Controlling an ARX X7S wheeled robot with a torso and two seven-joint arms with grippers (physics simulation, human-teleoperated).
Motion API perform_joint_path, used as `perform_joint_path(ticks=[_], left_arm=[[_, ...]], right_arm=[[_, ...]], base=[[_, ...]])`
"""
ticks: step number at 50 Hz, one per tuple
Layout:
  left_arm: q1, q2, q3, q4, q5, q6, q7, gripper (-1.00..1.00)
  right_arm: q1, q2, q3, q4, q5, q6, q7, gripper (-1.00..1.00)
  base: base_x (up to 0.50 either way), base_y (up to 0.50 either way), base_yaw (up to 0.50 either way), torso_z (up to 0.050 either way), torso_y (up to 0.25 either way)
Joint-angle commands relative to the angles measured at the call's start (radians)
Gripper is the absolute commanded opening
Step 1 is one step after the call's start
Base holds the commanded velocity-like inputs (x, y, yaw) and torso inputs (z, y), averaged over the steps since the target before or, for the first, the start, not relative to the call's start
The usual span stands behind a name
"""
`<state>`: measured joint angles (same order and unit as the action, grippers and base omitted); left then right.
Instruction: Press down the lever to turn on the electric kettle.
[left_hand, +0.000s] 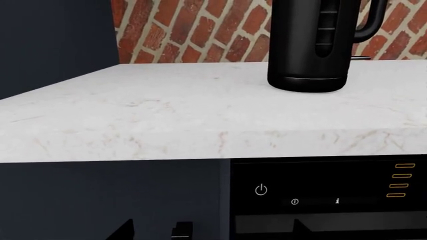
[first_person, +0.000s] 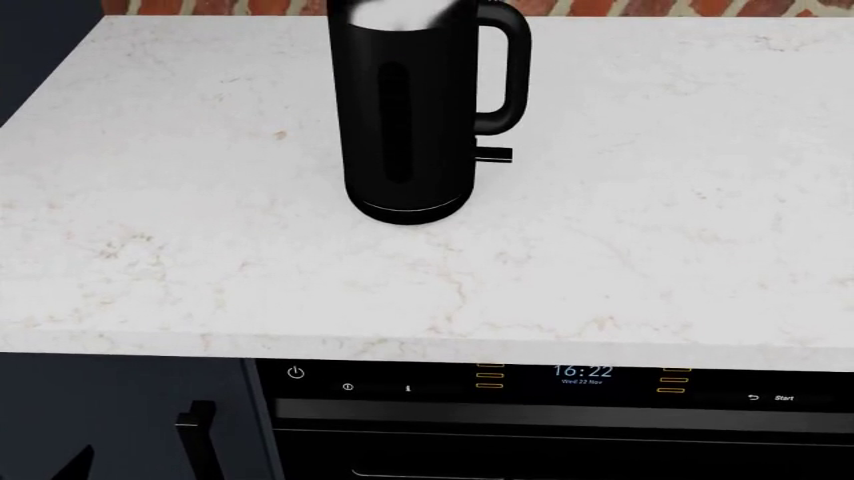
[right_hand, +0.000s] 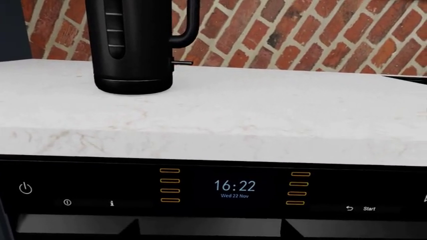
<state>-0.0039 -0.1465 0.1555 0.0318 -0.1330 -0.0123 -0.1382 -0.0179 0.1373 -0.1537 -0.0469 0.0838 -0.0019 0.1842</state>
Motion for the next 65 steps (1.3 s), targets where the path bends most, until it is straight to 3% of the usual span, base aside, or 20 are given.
perform_joint_path(ticks=[1,14,17,21,27,29,33,34,43,54,65], left_arm=[[0.005,-0.009,0.009,0.000,-0.010,0.008,-0.002,1.00],[-0.012,-0.018,0.013,0.011,-0.032,-0.041,-0.010,1.00],[-0.019,-0.039,0.020,0.075,-0.073,-0.117,0.019,1.00],[-0.072,-0.081,0.005,0.239,-0.141,-0.342,0.011,1.00],[-0.116,-0.103,-0.065,0.397,-0.211,-0.459,-0.035,1.00],[-0.114,-0.115,-0.083,0.482,-0.241,-0.508,-0.050,1.00],[-0.172,-0.116,-0.136,0.560,-0.301,-0.590,-0.091,1.00],[-0.229,-0.151,-0.156,0.636,-0.336,-0.688,-0.115,1.00],[-0.201,-0.153,-0.149,0.628,-0.319,-0.648,-0.110,1.00],[-0.234,-0.164,-0.175,0.667,-0.358,-0.704,-0.134,1.00],[-0.228,-0.163,-0.161,0.658,-0.346,-0.687,-0.138,1.00]], right_arm=[[0.000,0.009,-0.009,-0.013,0.004,0.011,0.013,1.00],[0.008,0.017,-0.022,-0.001,0.018,0.011,0.012,1.00],[0.008,0.032,-0.023,-0.065,0.013,0.045,0.017,1.00],[0.045,0.057,0.004,-0.166,0.043,0.171,0.024,1.00],[0.088,0.091,0.033,-0.354,0.069,0.323,0.045,1.00],[0.085,0.126,0.021,-0.540,0.042,0.459,0.068,1.00],[0.126,0.141,0.035,-0.662,0.061,0.581,0.075,1.00],[0.168,0.143,0.038,-0.774,0.096,0.702,0.075,1.00],[0.153,0.151,0.026,-0.780,0.086,0.671,0.078,1.00],[0.162,0.157,0.044,-0.807,0.110,0.701,0.078,1.00],[0.165,0.162,0.056,-0.784,0.129,0.695,0.070,1.00]], base=[[0.00,0.00,0.00,0.050,0.000],[0.00,0.00,0.00,0.050,0.000],[0.00,0.00,0.00,0.002,0.000],[0.00,0.00,0.00,0.000,0.000],[0.00,0.00,0.00,0.000,0.000],[0.00,0.00,0.00,0.000,0.000],[0.00,0.00,0.00,0.000,0.000],[0.00,0.00,0.00,0.000,0.000],[0.00,0.00,0.00,0.000,0.000],[0.00,0.00,0.00,0.000,0.000],[0.43,0.00,0.00,0.000,0.000]])
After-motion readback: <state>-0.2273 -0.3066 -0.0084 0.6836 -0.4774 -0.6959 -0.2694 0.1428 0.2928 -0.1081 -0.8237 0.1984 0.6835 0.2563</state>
